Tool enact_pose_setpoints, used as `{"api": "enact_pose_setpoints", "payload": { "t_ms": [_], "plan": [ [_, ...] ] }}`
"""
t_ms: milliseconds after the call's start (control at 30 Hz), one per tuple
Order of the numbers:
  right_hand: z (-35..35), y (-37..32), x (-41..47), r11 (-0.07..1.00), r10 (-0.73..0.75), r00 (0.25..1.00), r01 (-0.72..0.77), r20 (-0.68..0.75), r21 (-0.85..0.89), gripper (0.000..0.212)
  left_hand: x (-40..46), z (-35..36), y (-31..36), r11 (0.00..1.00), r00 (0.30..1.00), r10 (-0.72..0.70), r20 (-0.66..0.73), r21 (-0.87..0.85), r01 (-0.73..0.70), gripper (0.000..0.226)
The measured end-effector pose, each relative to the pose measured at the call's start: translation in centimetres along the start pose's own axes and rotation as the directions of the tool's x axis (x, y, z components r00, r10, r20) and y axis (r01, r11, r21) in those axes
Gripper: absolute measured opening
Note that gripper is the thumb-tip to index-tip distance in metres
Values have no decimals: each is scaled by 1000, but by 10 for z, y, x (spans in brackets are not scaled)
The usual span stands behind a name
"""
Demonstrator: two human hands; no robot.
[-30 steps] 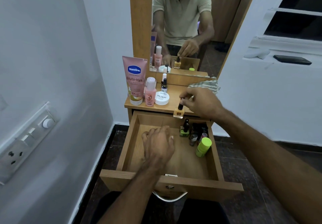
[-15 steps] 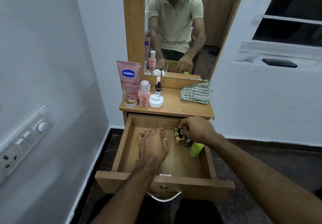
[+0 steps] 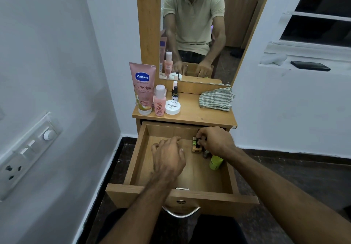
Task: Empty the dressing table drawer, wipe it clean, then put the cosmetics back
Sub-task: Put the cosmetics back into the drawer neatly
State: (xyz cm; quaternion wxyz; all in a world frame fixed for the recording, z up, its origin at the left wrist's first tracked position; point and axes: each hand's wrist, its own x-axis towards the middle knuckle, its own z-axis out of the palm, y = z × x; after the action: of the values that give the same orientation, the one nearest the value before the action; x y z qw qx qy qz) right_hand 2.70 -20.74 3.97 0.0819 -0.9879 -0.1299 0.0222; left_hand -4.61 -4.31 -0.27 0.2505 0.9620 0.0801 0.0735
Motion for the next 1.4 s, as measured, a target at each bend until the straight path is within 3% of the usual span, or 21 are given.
{"api": "enact_pose_setpoints", "payload": {
  "t_ms": [233, 533, 800, 900, 1067, 1167, 1300, 1400],
  "plan": [
    [-7, -5, -4, 1000, -12, 999, 12, -31, 3, 20, 2, 3, -2, 1000, 1000, -7, -13, -8, 7, 46],
    [-37, -40, 39, 986, -121, 965, 144, -231, 86, 41, 2, 2, -1, 997, 994, -62, -85, -41, 59, 50],
    [-59, -75, 109, 998, -61, 980, 62, -191, -5, 65, 2, 1, -1, 994, 995, -78, -66, -82, 72, 52],
    [-60, -77, 120, 994, -92, 980, 80, -174, -76, 54, 1, 1, -1, 995, 996, -63, -70, -82, 57, 50],
    [-58, -80, 123, 996, -61, 943, 77, -328, 36, 20, 1, 1, -1, 995, 997, -56, -61, -87, 51, 51],
    [-58, -74, 117, 992, 4, 942, 37, -336, 118, 9, 1, 0, -1, 995, 997, -52, -61, -86, 47, 50],
    [-66, -55, 100, 964, 98, 946, -14, -308, 265, 4, 0, -1, 0, 995, 998, -47, -52, -88, 43, 50],
    [-70, -38, 77, 928, 120, 938, 11, -326, 373, 16, -1, -1, 0, 993, 998, -51, -36, -105, 47, 49]
  ]
}}
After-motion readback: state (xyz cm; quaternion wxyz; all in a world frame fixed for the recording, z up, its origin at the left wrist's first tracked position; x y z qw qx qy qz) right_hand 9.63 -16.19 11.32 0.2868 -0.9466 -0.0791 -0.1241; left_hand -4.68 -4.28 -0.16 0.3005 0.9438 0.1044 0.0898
